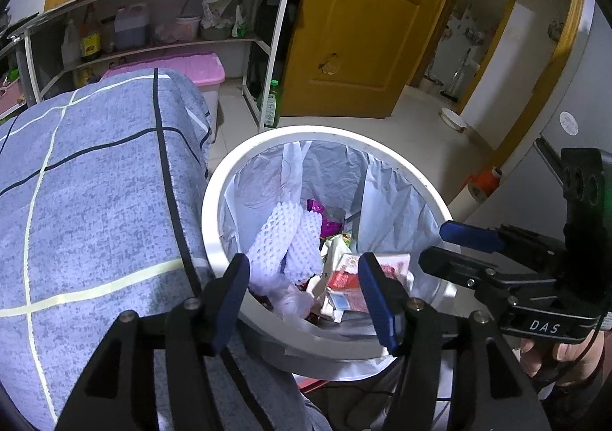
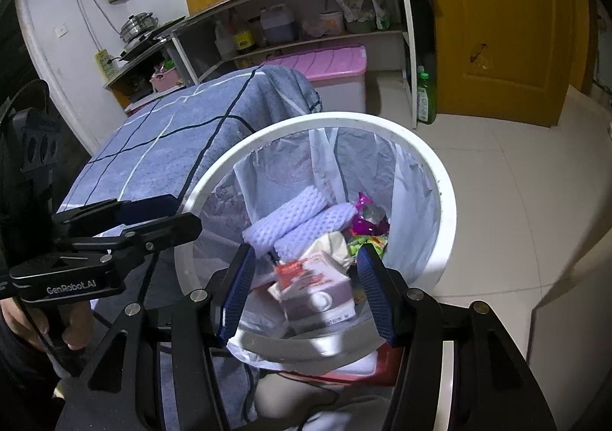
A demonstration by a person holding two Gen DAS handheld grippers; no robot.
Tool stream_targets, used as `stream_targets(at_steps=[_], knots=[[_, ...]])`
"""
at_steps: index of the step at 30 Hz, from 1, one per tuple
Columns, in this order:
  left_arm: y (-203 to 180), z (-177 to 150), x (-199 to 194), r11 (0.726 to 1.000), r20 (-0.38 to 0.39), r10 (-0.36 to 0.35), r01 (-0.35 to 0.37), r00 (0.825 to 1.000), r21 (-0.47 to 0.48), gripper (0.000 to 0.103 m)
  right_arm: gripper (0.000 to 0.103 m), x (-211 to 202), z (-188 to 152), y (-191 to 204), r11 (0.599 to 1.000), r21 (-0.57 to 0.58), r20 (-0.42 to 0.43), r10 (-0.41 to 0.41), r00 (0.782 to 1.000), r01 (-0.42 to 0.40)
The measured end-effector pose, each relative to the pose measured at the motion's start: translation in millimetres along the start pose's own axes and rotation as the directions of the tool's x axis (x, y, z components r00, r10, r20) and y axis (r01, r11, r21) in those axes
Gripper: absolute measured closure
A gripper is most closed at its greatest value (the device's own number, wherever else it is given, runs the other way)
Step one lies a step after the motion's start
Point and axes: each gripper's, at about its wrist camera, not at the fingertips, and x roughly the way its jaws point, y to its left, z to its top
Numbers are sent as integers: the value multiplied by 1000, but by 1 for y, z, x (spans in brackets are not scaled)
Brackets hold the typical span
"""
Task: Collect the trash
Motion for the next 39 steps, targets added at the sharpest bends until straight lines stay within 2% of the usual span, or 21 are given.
stream_targets(at_steps=[10, 23, 39], knots=[[-1, -7, -24, 1000, 48, 0, 1, 999, -8, 42, 47, -18, -3, 9, 1000, 3, 40, -18, 999, 18], [-8, -37, -69, 999, 123, 40, -39, 992, -7, 42, 47, -60, -26, 51, 999, -39, 124, -31, 992, 37], [-19, -73, -115, 996, 219, 90, -93, 972, 2, 42, 47, -78, -65, 87, 993, -104, 130, -45, 991, 59]])
